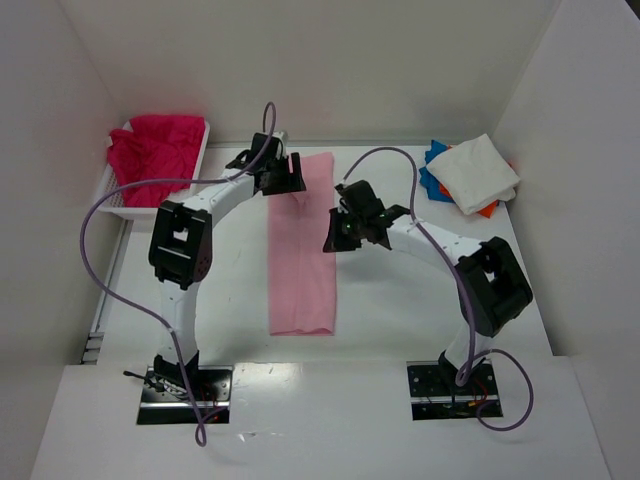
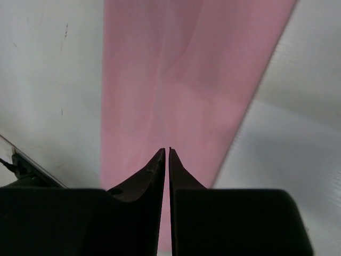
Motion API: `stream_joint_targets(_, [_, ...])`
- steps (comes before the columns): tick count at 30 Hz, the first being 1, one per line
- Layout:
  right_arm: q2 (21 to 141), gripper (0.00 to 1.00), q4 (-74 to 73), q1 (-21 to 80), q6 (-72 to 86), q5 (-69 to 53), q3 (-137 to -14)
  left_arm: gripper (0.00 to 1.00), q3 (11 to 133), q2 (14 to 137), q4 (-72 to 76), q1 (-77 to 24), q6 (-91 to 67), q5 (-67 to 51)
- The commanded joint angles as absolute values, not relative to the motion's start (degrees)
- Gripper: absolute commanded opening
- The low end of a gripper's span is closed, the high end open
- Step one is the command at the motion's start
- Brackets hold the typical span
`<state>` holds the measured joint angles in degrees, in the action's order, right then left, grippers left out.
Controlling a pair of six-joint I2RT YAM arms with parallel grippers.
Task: Fold and stack the t-shirts
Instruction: Rotate the tshirt 90 degrees
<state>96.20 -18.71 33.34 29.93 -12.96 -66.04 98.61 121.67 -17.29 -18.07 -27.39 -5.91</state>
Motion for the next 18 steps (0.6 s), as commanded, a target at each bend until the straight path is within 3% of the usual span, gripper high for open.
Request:
stream_joint_targets(1, [96.06,0.10,-15.91,34.27,31.11,-12.57,-64.57,0.79,103.17,124.03,-10.40,-18.72,-28.93,-5.37])
stream_joint_targets(11, [99.30,0.07,-14.33,36.66,32.26,-14.68,-63.11,0.79,104.69,128.68,1.42,-19.79,-34.63,-14.42])
stream_joint_targets(18, [100.02,0.05,-15.03,36.74,32.26,-14.92,-62.58,0.79,109.69,134.27,-1.14,-20.92,-34.87,-17.05])
